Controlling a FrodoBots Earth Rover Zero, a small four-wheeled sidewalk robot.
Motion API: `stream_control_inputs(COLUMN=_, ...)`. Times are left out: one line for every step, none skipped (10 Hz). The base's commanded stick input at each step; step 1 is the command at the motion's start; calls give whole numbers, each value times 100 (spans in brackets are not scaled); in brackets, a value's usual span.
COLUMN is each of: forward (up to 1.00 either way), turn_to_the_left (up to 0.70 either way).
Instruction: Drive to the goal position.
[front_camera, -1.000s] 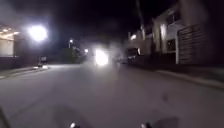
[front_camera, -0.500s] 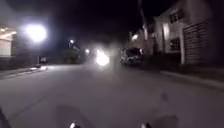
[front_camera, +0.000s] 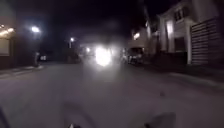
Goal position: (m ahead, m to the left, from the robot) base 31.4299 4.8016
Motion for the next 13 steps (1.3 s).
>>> stream_control_inputs(forward=85, turn_to_the_left=0)
stream_control_inputs(forward=85, turn_to_the_left=0)
stream_control_inputs(forward=85, turn_to_the_left=0)
stream_control_inputs(forward=85, turn_to_the_left=0)
stream_control_inputs(forward=85, turn_to_the_left=0)
stream_control_inputs(forward=85, turn_to_the_left=0)
stream_control_inputs(forward=85, turn_to_the_left=0)
stream_control_inputs(forward=85, turn_to_the_left=0)
stream_control_inputs(forward=85, turn_to_the_left=0)
stream_control_inputs(forward=85, turn_to_the_left=0)
stream_control_inputs(forward=85, turn_to_the_left=0)
stream_control_inputs(forward=85, turn_to_the_left=0)
stream_control_inputs(forward=85, turn_to_the_left=0)
